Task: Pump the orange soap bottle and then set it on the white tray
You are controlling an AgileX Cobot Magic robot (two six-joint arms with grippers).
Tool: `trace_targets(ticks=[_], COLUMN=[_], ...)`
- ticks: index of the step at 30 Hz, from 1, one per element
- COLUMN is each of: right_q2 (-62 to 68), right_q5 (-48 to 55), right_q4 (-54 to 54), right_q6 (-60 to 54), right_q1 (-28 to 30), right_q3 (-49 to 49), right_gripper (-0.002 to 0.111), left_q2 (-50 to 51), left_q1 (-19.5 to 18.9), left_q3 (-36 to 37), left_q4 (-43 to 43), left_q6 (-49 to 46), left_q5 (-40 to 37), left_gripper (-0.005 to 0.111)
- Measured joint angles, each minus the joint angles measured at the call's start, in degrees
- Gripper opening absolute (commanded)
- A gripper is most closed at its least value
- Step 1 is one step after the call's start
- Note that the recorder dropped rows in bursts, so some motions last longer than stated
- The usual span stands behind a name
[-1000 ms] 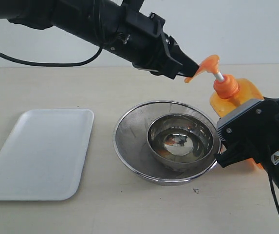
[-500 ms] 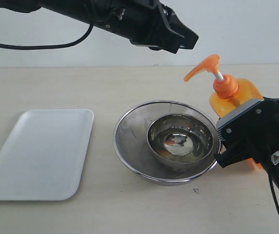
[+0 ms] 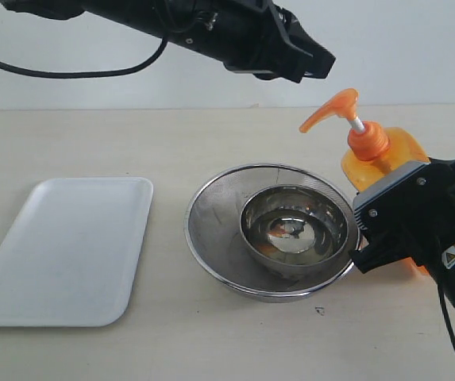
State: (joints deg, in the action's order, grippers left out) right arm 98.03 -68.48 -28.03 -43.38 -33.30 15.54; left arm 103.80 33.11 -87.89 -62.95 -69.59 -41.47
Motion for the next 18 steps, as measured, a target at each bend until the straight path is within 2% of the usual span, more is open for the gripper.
trace_targets(ticks=[18], right_q2=[0.0], right_q5=[0.0], right_q4=[0.0], right_q6=[0.1], right_q1=[0.0], right_q3=[0.0], right_gripper=[0.000], left_q2=[0.1], left_q1=[2.6], left_q3=[-2.2], left_q4=[0.4], left_q6=[1.1], left_q5=[-1.4], left_gripper=[0.005])
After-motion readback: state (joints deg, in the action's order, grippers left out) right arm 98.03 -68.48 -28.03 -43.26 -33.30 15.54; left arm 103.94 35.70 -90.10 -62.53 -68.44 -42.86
